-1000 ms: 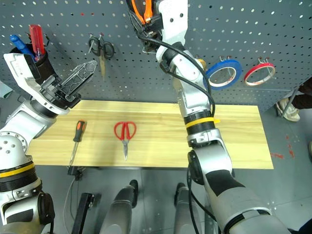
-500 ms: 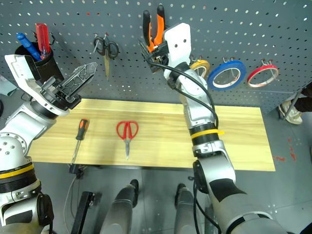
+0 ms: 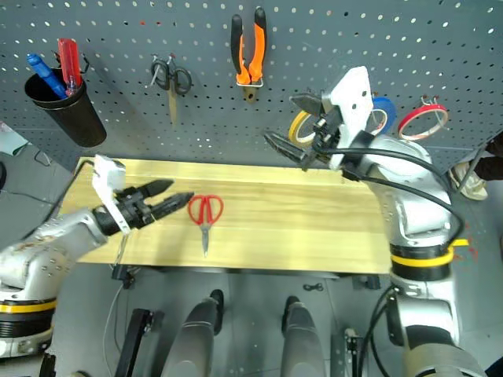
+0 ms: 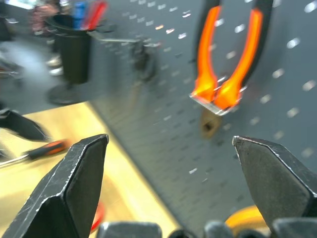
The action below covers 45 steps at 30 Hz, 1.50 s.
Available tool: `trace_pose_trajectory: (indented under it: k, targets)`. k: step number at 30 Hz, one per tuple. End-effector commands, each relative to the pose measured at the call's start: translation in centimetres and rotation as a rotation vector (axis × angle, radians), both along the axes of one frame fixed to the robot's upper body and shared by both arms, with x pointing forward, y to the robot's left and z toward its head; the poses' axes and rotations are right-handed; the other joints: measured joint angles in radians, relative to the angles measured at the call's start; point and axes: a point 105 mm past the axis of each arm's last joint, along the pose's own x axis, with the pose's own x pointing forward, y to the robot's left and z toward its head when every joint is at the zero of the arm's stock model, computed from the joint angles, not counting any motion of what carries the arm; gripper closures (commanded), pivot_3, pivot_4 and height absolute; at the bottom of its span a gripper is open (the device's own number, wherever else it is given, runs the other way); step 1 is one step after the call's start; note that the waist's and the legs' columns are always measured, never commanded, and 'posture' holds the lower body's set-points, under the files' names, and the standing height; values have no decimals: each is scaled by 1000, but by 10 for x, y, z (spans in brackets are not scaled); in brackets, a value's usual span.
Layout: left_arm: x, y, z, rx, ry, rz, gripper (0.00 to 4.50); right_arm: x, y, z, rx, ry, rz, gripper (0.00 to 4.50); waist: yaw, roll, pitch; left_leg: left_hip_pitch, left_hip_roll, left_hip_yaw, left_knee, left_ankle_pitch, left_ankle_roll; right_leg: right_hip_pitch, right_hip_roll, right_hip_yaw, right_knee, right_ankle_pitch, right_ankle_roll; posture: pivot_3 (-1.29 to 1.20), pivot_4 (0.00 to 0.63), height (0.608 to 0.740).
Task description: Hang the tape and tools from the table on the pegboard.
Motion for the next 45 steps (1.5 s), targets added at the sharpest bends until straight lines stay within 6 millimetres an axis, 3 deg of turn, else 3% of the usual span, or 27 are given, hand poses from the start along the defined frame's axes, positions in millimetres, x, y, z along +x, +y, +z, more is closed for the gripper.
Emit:
trace_pose_trajectory:
  k: [1, 4, 8, 19, 30, 34, 40, 41, 45]
  targets:
    - [0, -16, -16, 96, -1, 91, 0, -33, 0, -14, -22, 98, 152, 32, 1, 0, 0, 0, 0, 0, 1, 0, 0, 0, 0, 0, 0, 0, 0, 32, 322, 740]
    - [0, -23, -33, 142, 37, 177, 0, -46, 0, -28, -56, 150, 213, 32, 0, 0, 0, -2, -1, 0, 3, -1, 1, 0, 0, 1, 0, 0, 0, 9, 337, 740]
    - [5, -18, -57, 269, 88, 341, 0, -54, -5, -39, -84, 170, 245, 32, -5, -1, 0, 0, 0, 0, 5, -1, 2, 1, 0, 2, 2, -3, 6, -20, 353, 740]
    - [14, -29, -101, 357, 218, 421, 0, -59, -2, -56, -160, 127, 290, 32, -40, -1, 0, 1, -1, 0, 5, 1, 4, 1, 1, 4, 3, -3, 7, -94, 391, 740]
    - [-7, -31, -130, 384, 392, 496, 0, -59, -3, -59, -146, 128, 262, 32, -56, -1, 1, 1, -1, 0, 5, 0, 5, 1, 1, 5, 4, -3, 7, -106, 420, 740]
    - [-7, -26, -135, 401, 420, 527, 1244, -56, -5, -59, -146, 130, 253, 0, -57, -1, 2, 2, -1, 0, 5, 1, 6, 1, 1, 5, 4, -4, 5, -105, 433, 740]
    - [-8, -19, -135, 411, 422, 555, 4118, -57, -3, -60, -142, 135, 256, 0, -56, -1, 2, 2, -1, 0, 5, 1, 7, 1, 1, 6, 3, -7, 0, -96, 441, 740]
    - [-7, -18, -134, 411, 421, 556, 4399, -57, -3, -61, -140, 136, 256, 0, -56, -1, 3, 2, -1, 0, 5, 1, 7, 1, 1, 6, 3, -7, 0, -93, 443, 740]
    - [-6, -17, -130, 407, 404, 558, 4400, -56, -2, -61, -134, 136, 253, 0, -57, -1, 3, 2, -1, 0, 4, 1, 7, 1, 1, 6, 3, -7, 0, -91, 441, 740]
